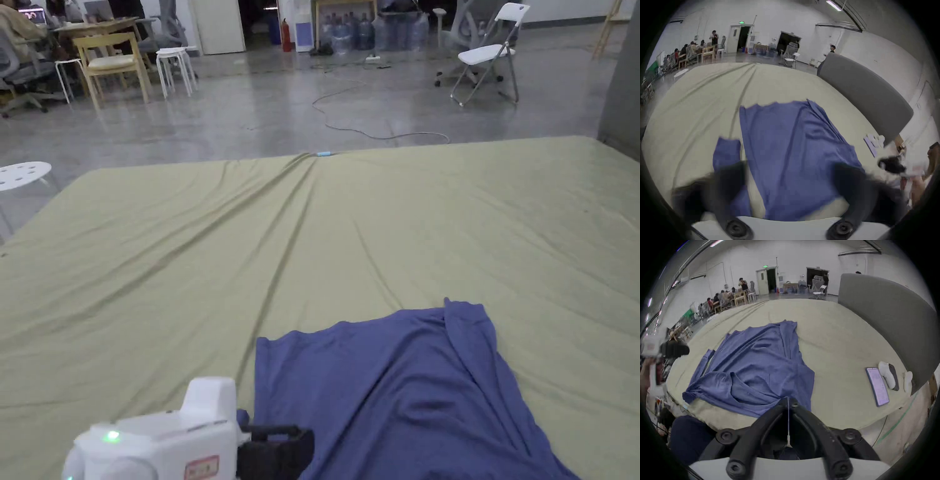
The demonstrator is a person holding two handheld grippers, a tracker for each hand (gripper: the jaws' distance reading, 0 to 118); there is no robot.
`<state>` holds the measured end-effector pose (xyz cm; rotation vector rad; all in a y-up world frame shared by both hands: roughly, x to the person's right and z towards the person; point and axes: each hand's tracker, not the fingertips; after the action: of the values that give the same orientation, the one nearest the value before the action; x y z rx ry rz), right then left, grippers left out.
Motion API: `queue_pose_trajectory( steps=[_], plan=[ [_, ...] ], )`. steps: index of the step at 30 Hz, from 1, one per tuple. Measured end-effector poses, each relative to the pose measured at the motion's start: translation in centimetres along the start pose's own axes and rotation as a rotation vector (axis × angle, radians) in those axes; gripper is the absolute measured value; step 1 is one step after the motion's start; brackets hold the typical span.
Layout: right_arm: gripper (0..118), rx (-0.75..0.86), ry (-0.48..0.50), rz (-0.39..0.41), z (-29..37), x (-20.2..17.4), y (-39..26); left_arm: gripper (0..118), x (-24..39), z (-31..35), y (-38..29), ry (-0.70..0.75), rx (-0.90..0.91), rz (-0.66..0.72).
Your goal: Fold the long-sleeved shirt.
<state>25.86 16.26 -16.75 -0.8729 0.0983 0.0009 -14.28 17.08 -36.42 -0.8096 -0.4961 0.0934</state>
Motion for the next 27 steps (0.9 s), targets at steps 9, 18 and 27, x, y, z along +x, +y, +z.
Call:
queue_pose_trajectory(
  steps=[9,18,27],
  plan=[
    [4,-0.105,-0.092,-0.072,-5.4,3.9,-0.2,100,-8.1,-21.7,10.1,0.293,-0.064,0.153],
    [4,-0.133,-0.091,-0.161,-6.6,6.0,-0.2,3,-4.0,-23.6,7.7,0.290,-0.066,-0.190],
    [116,-0.162,0.020,-0.191,-10.8,5.7,-0.8,3,-3.0,-16.0,9.4,0.214,0.030,-0.027]
  ],
)
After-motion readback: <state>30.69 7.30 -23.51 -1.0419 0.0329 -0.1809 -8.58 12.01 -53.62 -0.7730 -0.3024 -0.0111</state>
